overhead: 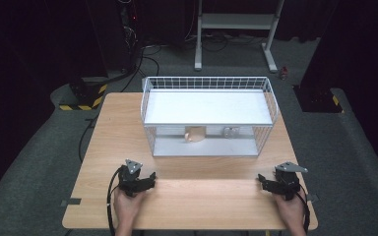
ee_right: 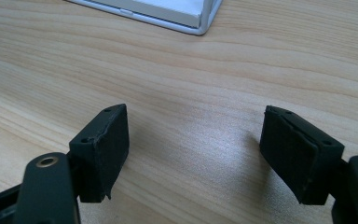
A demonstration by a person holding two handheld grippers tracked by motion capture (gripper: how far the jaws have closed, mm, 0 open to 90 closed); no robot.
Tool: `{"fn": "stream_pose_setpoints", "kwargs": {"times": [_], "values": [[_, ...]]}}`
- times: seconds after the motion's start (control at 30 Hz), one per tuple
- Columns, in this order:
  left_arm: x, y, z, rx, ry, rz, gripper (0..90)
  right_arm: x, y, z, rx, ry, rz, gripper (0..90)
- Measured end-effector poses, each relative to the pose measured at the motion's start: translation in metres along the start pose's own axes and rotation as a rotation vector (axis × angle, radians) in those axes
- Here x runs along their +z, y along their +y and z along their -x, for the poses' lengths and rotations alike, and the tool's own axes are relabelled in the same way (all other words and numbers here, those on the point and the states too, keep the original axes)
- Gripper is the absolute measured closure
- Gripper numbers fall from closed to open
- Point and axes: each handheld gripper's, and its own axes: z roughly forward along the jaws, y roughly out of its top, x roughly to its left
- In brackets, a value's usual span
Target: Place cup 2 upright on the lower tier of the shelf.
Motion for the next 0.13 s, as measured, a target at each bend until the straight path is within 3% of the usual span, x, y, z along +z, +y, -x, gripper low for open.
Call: {"fn": "stream_pose_setpoints", "kwargs": {"times": [0.13], "values": [[0.0000,0.0001,0.0000,0.000,-0.001,-0.001,17.3,0.0000,0.0000,0.0001,0.000,0.000,0.000,23.9]]}}
